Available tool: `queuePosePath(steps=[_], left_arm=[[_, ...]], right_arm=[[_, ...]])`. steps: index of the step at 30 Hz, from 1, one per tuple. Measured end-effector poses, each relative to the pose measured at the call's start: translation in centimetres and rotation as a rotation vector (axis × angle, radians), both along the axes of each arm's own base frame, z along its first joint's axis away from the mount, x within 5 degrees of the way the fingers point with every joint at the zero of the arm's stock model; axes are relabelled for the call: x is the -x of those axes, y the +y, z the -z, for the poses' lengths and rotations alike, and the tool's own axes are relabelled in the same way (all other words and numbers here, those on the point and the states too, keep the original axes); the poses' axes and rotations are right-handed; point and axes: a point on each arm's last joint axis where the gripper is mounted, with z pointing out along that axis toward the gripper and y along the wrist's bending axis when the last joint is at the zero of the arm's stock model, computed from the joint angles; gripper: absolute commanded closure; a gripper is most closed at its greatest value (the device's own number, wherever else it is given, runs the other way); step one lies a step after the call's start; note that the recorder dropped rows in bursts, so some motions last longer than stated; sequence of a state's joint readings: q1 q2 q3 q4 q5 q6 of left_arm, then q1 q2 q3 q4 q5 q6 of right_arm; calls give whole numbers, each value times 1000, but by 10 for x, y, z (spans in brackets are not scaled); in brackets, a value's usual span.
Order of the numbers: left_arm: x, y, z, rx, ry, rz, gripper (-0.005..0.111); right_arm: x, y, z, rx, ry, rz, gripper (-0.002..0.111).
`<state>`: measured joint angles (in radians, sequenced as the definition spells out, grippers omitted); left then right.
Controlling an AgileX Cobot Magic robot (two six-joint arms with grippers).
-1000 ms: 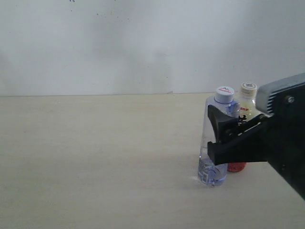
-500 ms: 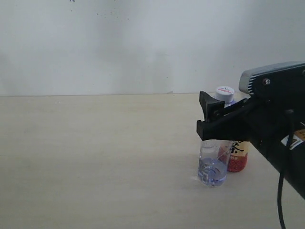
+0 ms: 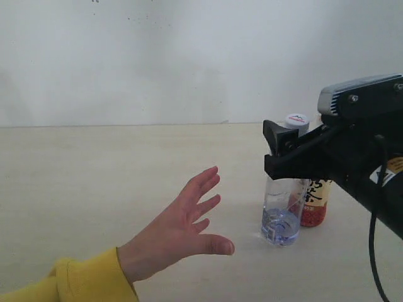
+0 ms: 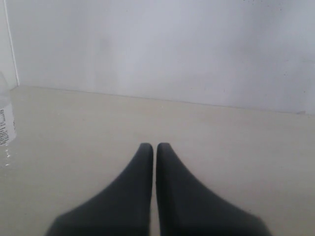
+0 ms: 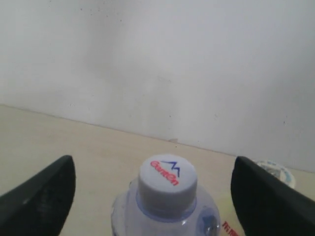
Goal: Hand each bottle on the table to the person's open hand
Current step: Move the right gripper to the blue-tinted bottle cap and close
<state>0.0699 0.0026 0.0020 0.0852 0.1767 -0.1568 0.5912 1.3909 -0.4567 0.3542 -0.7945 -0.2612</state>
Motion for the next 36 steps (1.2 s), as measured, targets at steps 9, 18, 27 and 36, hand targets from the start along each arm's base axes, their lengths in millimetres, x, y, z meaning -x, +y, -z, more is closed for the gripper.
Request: queuePosePath(steps=[9,18,27,36], left_arm=[[0,0,0,0,0,0,103],[0,0,0,0,0,0,103],[0,0,0,0,0,0,103],[0,0,0,0,0,0,103]], right_arm=[[-15,9,18,38,46,9,29],[-19,3,14,39,6,46,29],[-26,-4,15,-2,13,25,46],[-27,-2,14,2,19,2,108]])
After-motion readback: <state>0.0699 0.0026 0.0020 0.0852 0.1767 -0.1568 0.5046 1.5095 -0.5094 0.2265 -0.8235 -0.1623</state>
